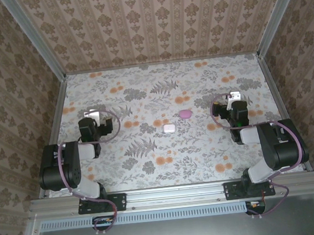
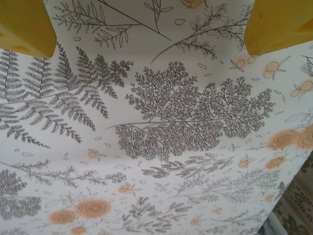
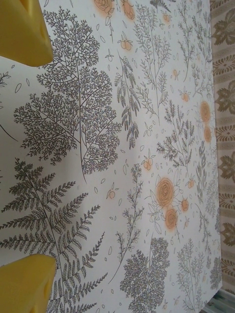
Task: Insert the wireless bluetooth earbuds into the charging case
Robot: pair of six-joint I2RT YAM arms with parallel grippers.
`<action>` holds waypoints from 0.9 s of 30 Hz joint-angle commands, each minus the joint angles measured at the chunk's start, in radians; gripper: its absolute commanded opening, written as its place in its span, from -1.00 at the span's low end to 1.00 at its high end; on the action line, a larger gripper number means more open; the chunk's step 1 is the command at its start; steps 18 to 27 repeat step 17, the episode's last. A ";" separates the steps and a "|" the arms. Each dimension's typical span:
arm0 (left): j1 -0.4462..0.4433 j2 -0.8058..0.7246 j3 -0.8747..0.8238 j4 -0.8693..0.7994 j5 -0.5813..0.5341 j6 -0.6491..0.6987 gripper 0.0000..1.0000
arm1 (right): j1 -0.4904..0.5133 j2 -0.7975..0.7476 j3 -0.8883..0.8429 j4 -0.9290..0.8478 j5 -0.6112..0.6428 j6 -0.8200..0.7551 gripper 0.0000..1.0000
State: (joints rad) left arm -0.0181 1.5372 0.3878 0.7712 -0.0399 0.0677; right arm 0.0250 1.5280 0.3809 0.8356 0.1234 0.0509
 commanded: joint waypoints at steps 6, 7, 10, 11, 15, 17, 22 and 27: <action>-0.002 -0.004 0.020 0.067 0.011 -0.019 1.00 | 0.007 0.001 0.018 0.035 0.016 -0.010 1.00; -0.002 -0.005 0.020 0.068 0.009 -0.019 0.99 | 0.008 0.002 0.018 0.036 0.016 -0.009 1.00; -0.006 -0.005 0.019 0.069 0.001 -0.017 1.00 | 0.007 0.004 0.021 0.034 0.016 -0.009 1.00; -0.005 -0.005 0.019 0.069 0.000 -0.017 1.00 | 0.007 0.004 0.019 0.034 0.015 -0.010 1.00; -0.006 -0.004 0.020 0.068 0.003 -0.017 1.00 | 0.007 0.003 0.022 0.031 0.015 -0.010 1.00; -0.006 -0.004 0.020 0.068 0.004 -0.017 1.00 | 0.007 0.003 0.019 0.033 0.015 -0.010 1.00; -0.006 -0.004 0.020 0.068 0.004 -0.017 1.00 | 0.007 0.003 0.019 0.033 0.015 -0.010 1.00; -0.006 -0.004 0.020 0.068 0.004 -0.017 1.00 | 0.007 0.003 0.019 0.033 0.015 -0.010 1.00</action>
